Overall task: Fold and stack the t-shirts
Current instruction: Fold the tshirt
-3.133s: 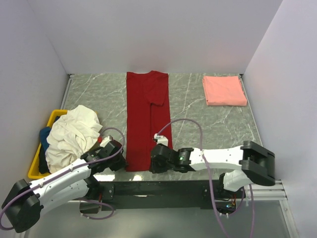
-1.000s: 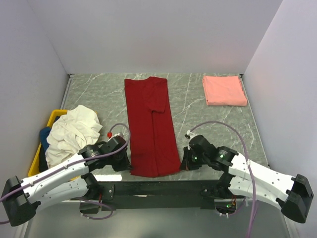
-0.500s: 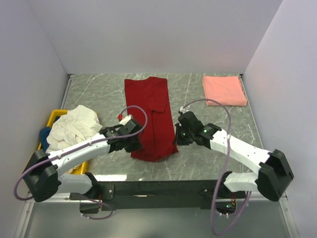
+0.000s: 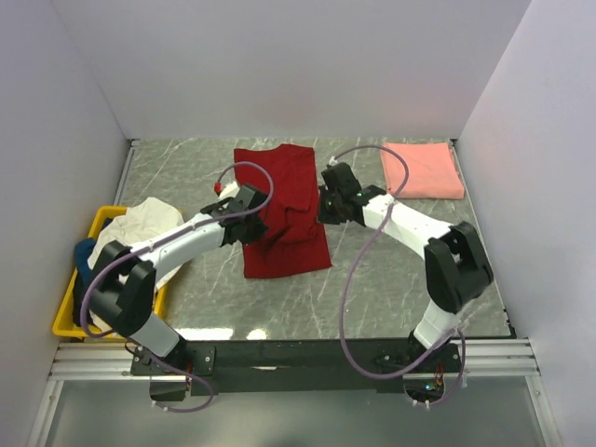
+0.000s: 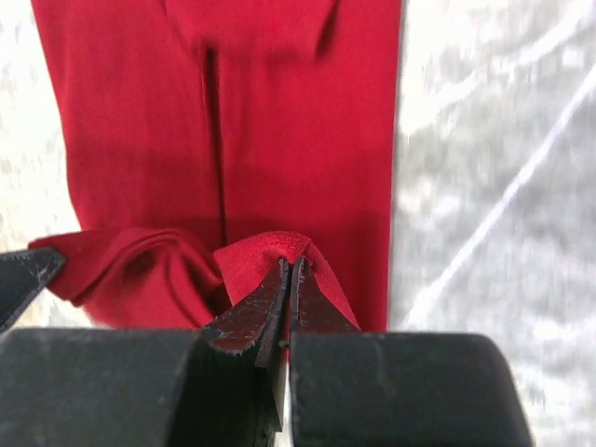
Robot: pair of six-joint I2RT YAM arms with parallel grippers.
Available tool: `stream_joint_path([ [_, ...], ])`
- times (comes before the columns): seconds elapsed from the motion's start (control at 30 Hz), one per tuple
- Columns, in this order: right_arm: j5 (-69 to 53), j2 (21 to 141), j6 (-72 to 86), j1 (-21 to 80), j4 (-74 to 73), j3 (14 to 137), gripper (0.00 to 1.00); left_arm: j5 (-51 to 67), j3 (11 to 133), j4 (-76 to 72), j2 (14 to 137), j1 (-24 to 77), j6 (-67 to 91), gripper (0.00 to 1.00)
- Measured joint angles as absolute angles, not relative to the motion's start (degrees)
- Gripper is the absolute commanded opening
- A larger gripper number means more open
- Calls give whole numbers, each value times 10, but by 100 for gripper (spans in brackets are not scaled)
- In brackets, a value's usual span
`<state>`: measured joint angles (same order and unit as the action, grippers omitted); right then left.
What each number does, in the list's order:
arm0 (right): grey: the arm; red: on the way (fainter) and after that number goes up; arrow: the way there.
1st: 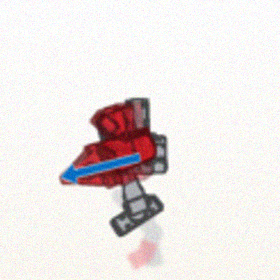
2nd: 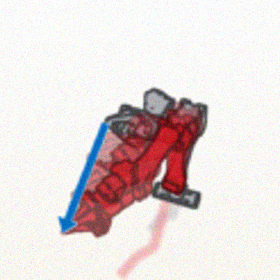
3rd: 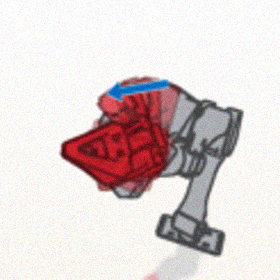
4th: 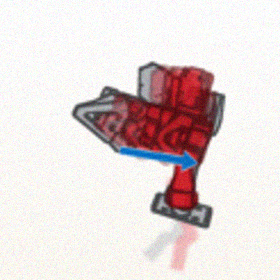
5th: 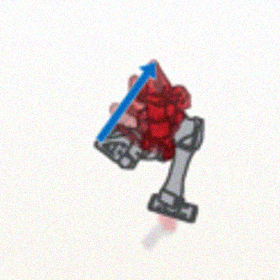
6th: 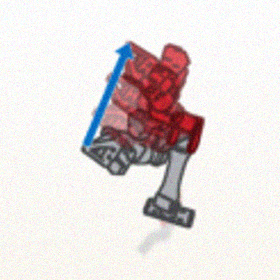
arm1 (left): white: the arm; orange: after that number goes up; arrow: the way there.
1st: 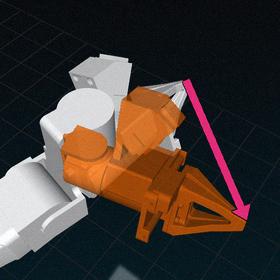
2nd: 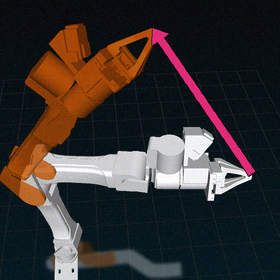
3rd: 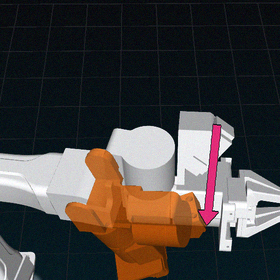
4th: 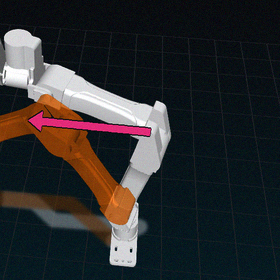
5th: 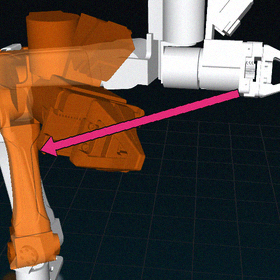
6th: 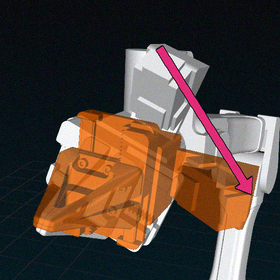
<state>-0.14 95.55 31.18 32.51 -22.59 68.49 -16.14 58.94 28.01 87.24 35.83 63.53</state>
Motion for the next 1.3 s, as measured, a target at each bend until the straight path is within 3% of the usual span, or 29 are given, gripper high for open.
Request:
stream_joint_path([
  [0.37, -35, 1088, 297, 259, -231, 821, 0, -161, 670, 246, 990, 278, 615, 1],
  [1.03, -77, 1149, 287, 234, -245, 881, 0, -118, 672, 216, 998, 217, 601, 1],
  [1.17, -82, 1165, 285, 232, -247, 914, 11, -112, 672, 207, 1000, 206, 597, 1],
  [1.2, -84, 1169, 284, 231, -247, 920, 15, -109, 672, 203, 1001, 203, 595, 4],
  [1.23, -86, 1174, 283, 230, -246, 924, 25, -104, 672, 199, 1001, 199, 593, 10],
  [1.27, -88, 1178, 282, 228, -247, 926, 31, -102, 672, 196, 1001, 197, 592, 21],
  [1.3, -89, 1183, 279, 226, -247, 927, 37, -100, 672, 192, 1001, 195, 588, 40],
])
